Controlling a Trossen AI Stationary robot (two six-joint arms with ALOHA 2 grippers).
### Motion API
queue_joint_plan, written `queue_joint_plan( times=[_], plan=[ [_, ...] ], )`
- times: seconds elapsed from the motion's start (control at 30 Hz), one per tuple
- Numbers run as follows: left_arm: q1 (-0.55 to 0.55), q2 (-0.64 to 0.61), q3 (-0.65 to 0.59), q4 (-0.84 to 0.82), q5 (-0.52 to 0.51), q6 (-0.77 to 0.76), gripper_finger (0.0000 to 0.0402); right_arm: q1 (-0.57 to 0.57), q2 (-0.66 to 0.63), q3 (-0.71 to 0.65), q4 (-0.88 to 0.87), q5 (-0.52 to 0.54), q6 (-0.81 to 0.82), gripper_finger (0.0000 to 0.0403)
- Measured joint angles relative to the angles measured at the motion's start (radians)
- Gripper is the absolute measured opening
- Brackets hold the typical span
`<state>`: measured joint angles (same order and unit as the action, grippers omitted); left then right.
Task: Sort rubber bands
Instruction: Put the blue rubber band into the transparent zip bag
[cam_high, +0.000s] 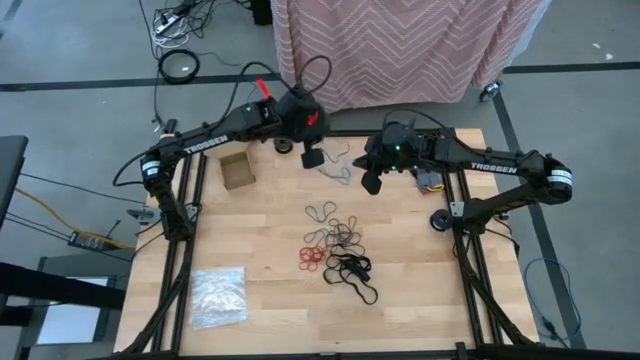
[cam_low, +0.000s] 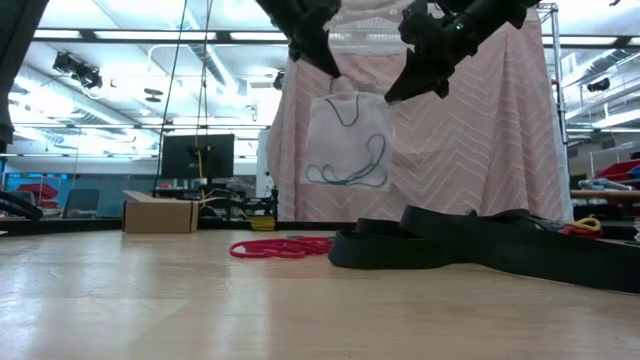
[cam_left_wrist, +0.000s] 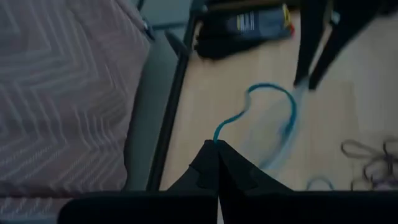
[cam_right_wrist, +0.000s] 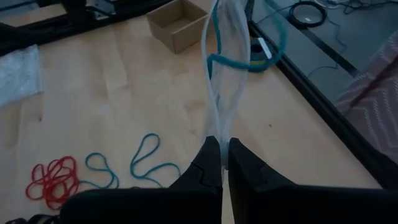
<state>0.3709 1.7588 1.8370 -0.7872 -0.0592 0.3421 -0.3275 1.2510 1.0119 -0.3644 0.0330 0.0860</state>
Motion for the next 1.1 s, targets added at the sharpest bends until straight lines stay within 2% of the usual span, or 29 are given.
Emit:
queue_joint_plan(
  times=[0.1,0.23,0.3,0.4,0.83,1.1],
  plan=[
    [-0.003,-0.012,-0.001,-0.009,0.019,0.014,0.0000,-0.014,0.000,0.000,-0.005,0.003,0.018,0.0000],
    [-0.011,-0.026,-0.001,0.001,-0.056,0.031,0.0000,-0.024,0.000,0.000,-0.008,0.003,0.024,0.0000],
    [-0.011,-0.026,-0.001,0.016,-0.027,0.035,0.0000,-0.023,0.000,0.000,-0.006,-0.026,0.002,0.0000],
    [-0.012,-0.024,-0.001,0.017,0.085,0.034,0.0000,-0.022,0.000,0.000,0.013,-0.062,-0.010,0.0000],
    [-0.009,0.034,-0.001,0.006,0.218,0.025,0.0000,-0.022,0.000,0.000,0.034,-0.079,-0.014,0.0000],
    [-0.005,0.066,-0.002,-0.013,0.180,0.026,0.0000,-0.018,0.000,0.000,0.045,-0.098,-0.024,0.0000]
  ],
)
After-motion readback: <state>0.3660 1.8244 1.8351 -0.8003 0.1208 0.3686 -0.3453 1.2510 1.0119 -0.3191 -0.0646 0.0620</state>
